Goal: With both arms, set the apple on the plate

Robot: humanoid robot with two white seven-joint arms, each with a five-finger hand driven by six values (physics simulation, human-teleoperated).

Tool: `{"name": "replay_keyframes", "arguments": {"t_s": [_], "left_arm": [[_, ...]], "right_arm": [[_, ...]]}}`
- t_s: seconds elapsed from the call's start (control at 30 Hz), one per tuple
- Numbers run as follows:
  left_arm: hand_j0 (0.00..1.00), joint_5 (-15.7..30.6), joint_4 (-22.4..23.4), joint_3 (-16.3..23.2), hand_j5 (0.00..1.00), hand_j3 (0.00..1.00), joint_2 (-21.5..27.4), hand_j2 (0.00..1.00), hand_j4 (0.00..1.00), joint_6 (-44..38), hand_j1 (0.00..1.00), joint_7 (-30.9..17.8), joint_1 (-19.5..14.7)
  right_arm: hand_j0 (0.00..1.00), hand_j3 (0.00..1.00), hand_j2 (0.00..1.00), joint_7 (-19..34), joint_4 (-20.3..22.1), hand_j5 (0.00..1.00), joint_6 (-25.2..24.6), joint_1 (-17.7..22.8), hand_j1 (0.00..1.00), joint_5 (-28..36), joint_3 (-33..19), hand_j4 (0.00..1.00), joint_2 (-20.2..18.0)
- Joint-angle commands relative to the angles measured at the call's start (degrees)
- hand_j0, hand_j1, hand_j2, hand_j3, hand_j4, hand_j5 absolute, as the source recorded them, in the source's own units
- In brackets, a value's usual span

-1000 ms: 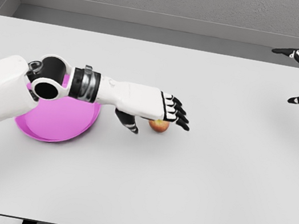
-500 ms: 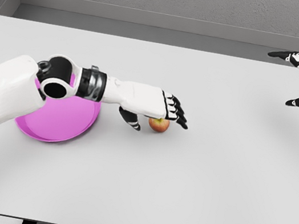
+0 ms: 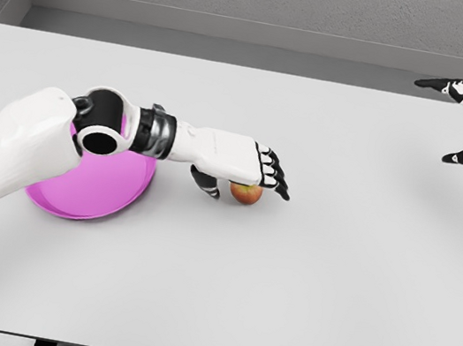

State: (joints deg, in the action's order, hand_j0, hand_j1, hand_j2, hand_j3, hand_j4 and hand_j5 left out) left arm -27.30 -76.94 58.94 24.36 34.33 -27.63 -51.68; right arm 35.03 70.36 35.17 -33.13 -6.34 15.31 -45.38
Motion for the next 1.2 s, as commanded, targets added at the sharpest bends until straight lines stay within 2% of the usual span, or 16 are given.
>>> {"name": "replay_keyframes", "arguments": {"t_s": [0.0, 0.43, 0.57, 0.87, 0.97, 1.17], "left_arm": [[0.96, -0.2, 1.0, -0.1, 0.96, 0.96, -0.1, 0.96, 0.96, -0.3, 0.96, 0.0, 0.0], [0.96, -1.5, 2.3, 0.7, 0.96, 0.96, -1.5, 0.96, 0.96, -2.8, 0.96, 0.0, 0.0], [0.96, -1.9, 5.7, 0.7, 0.96, 0.96, -3.1, 0.96, 0.96, -2.6, 0.96, 0.0, -0.6], [0.95, -2.7, 5.8, 1.2, 0.95, 0.95, -3.2, 0.95, 0.95, -2.4, 0.95, 0.0, -0.6], [0.89, -2.8, 5.8, 1.6, 0.89, 0.89, -3.1, 0.89, 0.89, -2.4, 0.89, 0.0, -0.7], [0.88, -3.4, 5.8, 2.0, 0.88, 0.88, -3.2, 0.88, 0.88, -2.4, 0.88, 0.0, -0.6]], "right_arm": [[1.0, 1.0, 1.0, 0.0, 0.0, 1.0, -0.2, 0.0, 1.0, 0.4, 0.0, 1.0, -0.1], [1.0, 1.0, 1.0, 0.0, 0.0, 1.0, -0.2, -0.1, 1.0, 0.3, 0.4, 1.0, -0.1], [1.0, 1.0, 1.0, 0.0, 0.0, 1.0, -0.2, -0.1, 1.0, 0.3, 0.4, 1.0, -0.1], [1.0, 1.0, 1.0, 0.0, 0.4, 1.0, -0.2, -0.2, 1.0, 0.3, 0.4, 1.0, -0.1], [1.0, 1.0, 1.0, 0.0, 0.4, 1.0, -0.2, -0.2, 1.0, 0.3, 0.4, 1.0, -0.1], [1.0, 1.0, 1.0, 0.0, 0.4, 1.0, -0.2, -0.2, 1.0, 0.3, 0.4, 1.0, -0.1]]}}
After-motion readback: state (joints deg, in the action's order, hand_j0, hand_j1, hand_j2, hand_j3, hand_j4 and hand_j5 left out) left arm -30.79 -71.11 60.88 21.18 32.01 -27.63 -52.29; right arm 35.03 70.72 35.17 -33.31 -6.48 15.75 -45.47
